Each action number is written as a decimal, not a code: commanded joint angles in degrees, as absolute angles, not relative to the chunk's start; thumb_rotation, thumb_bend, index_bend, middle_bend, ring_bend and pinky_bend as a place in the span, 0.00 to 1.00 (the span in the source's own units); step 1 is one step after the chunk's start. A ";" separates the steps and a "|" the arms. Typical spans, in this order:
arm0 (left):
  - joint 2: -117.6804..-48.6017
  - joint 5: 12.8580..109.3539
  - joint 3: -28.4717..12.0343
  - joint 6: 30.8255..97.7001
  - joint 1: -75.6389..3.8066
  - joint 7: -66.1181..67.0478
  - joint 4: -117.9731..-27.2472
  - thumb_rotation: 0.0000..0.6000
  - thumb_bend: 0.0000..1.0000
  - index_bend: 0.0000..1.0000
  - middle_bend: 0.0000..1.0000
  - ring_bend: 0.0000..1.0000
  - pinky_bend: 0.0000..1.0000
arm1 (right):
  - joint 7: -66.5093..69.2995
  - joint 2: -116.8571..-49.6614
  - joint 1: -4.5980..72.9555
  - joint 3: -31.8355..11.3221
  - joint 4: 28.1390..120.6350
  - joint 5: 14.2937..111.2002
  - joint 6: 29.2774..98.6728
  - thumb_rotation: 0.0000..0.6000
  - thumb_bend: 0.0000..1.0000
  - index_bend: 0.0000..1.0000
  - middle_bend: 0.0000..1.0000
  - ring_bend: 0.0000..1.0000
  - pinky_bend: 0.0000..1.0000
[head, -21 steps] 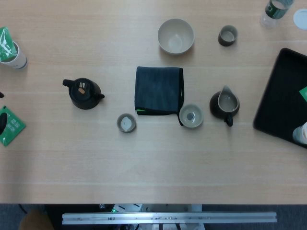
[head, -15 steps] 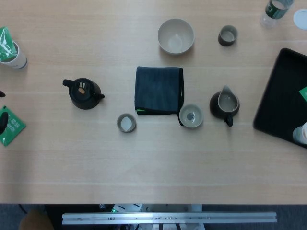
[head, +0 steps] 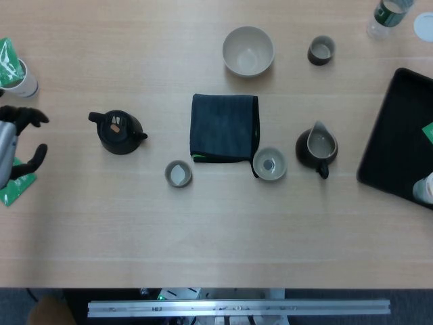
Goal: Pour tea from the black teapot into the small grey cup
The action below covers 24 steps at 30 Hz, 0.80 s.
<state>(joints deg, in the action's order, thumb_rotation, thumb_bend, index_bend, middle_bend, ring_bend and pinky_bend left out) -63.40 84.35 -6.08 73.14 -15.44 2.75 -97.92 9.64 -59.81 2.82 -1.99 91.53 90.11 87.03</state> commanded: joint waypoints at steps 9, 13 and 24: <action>-65.88 83.42 -6.74 60.41 -24.95 4.32 -95.55 0.98 0.33 0.20 0.27 0.20 0.11 | 9.82 -59.88 2.74 -2.02 91.15 89.54 86.77 1.00 0.11 0.32 0.35 0.22 0.29; -68.11 81.66 -7.30 57.52 -27.50 5.00 -93.96 0.96 0.33 0.18 0.23 0.18 0.11 | 10.05 -59.84 2.68 -2.03 90.90 89.29 86.68 1.00 0.11 0.32 0.35 0.22 0.29; -72.76 78.89 -6.59 53.55 -31.20 7.29 -90.99 0.96 0.33 0.17 0.22 0.17 0.11 | 10.95 -59.84 2.16 -1.99 89.95 88.72 86.94 1.00 0.11 0.32 0.35 0.22 0.29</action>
<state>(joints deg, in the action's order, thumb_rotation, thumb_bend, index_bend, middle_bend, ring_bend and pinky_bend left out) -72.49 79.14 -6.73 53.76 -30.98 7.14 -91.24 10.94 -59.83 2.17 -2.00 89.95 88.73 86.94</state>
